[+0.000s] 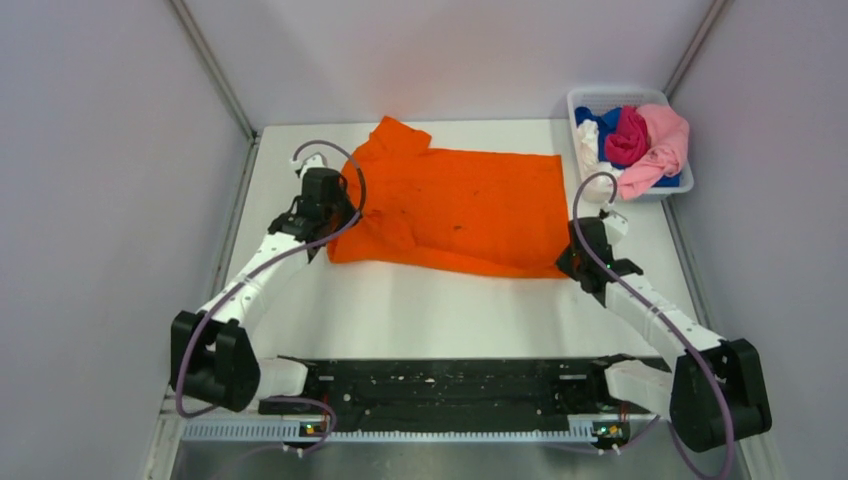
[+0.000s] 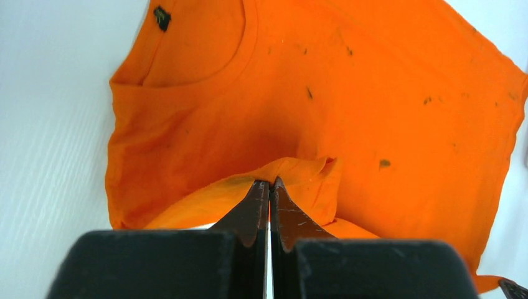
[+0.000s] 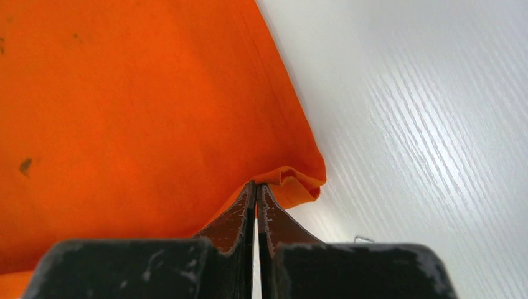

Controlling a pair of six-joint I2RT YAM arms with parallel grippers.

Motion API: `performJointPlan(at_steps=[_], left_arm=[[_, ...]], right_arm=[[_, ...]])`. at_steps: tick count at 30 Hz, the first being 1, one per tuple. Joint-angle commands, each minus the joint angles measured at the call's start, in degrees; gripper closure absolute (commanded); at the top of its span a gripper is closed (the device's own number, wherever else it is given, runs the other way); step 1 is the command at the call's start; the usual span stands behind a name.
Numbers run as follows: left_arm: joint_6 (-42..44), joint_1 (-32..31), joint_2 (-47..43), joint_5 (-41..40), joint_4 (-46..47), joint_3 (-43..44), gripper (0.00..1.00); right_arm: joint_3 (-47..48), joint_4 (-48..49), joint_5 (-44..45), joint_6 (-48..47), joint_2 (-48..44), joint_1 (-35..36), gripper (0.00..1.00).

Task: Fold and stack the t-shirts
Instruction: Fold the flattened tshirt in 1/3 of the way

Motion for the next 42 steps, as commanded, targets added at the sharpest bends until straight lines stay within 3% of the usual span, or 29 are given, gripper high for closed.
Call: performJointPlan(at_steps=[1, 11, 24, 27, 28, 29, 31, 32, 33, 34, 35, 36, 39, 40, 42], left_arm=[[3.81, 1.77, 4.29, 2.50, 5.51, 6.17, 1.00], [9.07, 3.45, 14.71, 0.81, 7.20, 14.78, 1.00], [8.99, 6.55, 31.16, 1.72, 6.70, 26.90, 1.00], [7.84, 6.74, 34.60, -2.67, 4.96, 30.06, 1.00], [7.41, 6.97, 36.46, -3.92, 3.65, 31.76, 0.94], [7.19, 7.22, 37.79, -4.82, 2.16, 33.74, 0.80], [6.89, 7.70, 40.59, -5.48, -1.45, 38.21, 0.41], [6.86, 7.88, 41.46, -5.59, -2.88, 40.28, 0.21], [6.74, 7.98, 42.01, -5.82, -4.08, 42.16, 0.09], [6.62, 7.93, 42.14, -5.74, -5.17, 43.40, 0.07], [6.63, 7.97, 41.68, -4.78, -5.84, 44.05, 0.06], [6.42, 7.93, 40.78, -2.91, -6.02, 43.47, 0.05], [5.27, 7.79, 36.82, 6.09, -3.31, 37.22, 0.05], [4.48, 7.69, 35.29, 10.13, -0.85, 33.96, 0.05], [1.92, 7.31, 33.20, 18.61, 5.25, 26.95, 0.04]], right_arm=[[5.42, 4.45, 4.41, -1.62, 3.81, 0.01, 1.00], [10.92, 13.18, 4.99, -2.73, 15.18, -2.39, 1.00], [14.59, 22.96, 8.37, -4.93, 25.18, -4.46, 1.00], [15.93, 23.18, 8.36, -4.39, 27.82, -4.72, 1.00], [16.68, 23.27, 8.18, -4.34, 28.55, -4.82, 0.92], [17.41, 23.29, 7.86, -4.62, 29.29, -4.83, 0.73], [19.01, 22.80, 7.18, -5.18, 30.14, -4.92, 0.46], [19.85, 21.78, 7.17, -4.87, 30.24, -4.91, 0.38], [20.42, 21.20, 6.57, -4.80, 30.06, -4.87, 0.35], [20.58, 20.78, 6.00, -4.74, 29.59, -4.82, 0.31], [20.40, 20.61, 5.40, -4.60, 28.71, -4.62, 0.19], [19.86, 20.87, 4.80, -4.99, 27.29, -4.10, 0.14], [18.11, 22.36, 1.99, -7.79, 24.27, -1.22, 0.12], [17.57, 23.33, 0.57, -8.95, 23.89, 0.31, 0.04], [16.96, 25.19, -3.55, -10.14, 24.63, 3.23, 0.01]])
